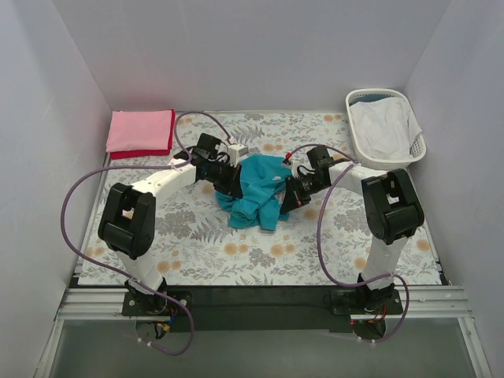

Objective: Fold and stack the t-shirts
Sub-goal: Flatten the tshirt out

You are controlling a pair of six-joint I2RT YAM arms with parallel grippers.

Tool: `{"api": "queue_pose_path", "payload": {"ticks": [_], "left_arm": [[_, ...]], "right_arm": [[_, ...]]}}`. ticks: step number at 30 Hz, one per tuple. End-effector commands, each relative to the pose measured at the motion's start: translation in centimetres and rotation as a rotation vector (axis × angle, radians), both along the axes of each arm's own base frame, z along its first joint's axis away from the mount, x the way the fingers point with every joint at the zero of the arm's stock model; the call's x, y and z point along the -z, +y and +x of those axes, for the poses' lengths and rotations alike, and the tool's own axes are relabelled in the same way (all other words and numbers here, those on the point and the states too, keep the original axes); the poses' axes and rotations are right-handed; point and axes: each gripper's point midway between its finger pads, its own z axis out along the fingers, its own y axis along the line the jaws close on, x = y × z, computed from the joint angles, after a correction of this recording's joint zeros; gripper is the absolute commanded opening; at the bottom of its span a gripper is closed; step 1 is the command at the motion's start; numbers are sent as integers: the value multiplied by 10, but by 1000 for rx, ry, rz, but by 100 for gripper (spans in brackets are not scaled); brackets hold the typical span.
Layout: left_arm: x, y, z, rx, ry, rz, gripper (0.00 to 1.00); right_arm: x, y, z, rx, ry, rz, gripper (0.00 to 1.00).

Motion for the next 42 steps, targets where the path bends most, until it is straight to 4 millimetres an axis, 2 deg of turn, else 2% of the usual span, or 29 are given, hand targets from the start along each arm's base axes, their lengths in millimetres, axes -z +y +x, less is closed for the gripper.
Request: {"api": "queue_pose_path", "payload": {"ticks": [1, 3, 7, 9, 11, 13, 14, 15, 16, 17, 20, 21, 26, 33, 38, 39, 40, 42], "left_arm": [[-56, 5, 22, -14, -127, -59, 0], [-75, 17, 34, -40, -159, -62, 0], [-93, 49, 46, -98, -198, -49, 0], [-95, 74, 53, -130, -226, -17, 0], [-88, 97, 55, -169, -219, 19, 0], [-82, 109, 54, -167, -226, 47, 0], [-75, 117, 54, -178, -217, 62, 0], [-73, 120, 54, -186, -218, 73, 0], [-71, 125, 57, -197, -228, 87, 0], [-67, 130, 57, -209, -226, 95, 0], [-62, 139, 64, -244, -229, 119, 0], [-59, 144, 67, -266, -228, 137, 0], [-51, 155, 72, -301, -221, 174, 0], [-47, 154, 70, -303, -195, 161, 0], [-41, 150, 65, -298, -163, 139, 0], [-41, 150, 65, -298, -162, 137, 0], [-40, 149, 66, -304, -157, 135, 0], [-45, 149, 71, -310, -164, 132, 0]], "right_arm": [[-17, -4, 9, 5, -85, 2, 1], [-13, -10, 12, 23, -90, -21, 1], [-14, -20, 19, 54, -115, -45, 1], [-24, -22, 24, 63, -150, -41, 1], [-32, -21, 27, 64, -180, -35, 1], [-43, -21, 34, 70, -221, -35, 1], [-45, -20, 36, 74, -225, -38, 7], [-45, -19, 39, 78, -222, -40, 17], [-48, -17, 43, 86, -216, -35, 37], [-49, -16, 45, 88, -211, -28, 46], [-42, -6, 43, 65, -182, -26, 69], [-36, -2, 43, 56, -178, -39, 73], [-15, 16, 32, 0, -119, -51, 74], [3, 42, 6, -92, -72, -68, 76], [4, 58, 7, -115, -49, -40, 75], [10, 59, 8, -118, -30, -43, 70], [7, 63, 12, -122, -32, -23, 55], [8, 61, 17, -113, -10, -12, 35]]}}
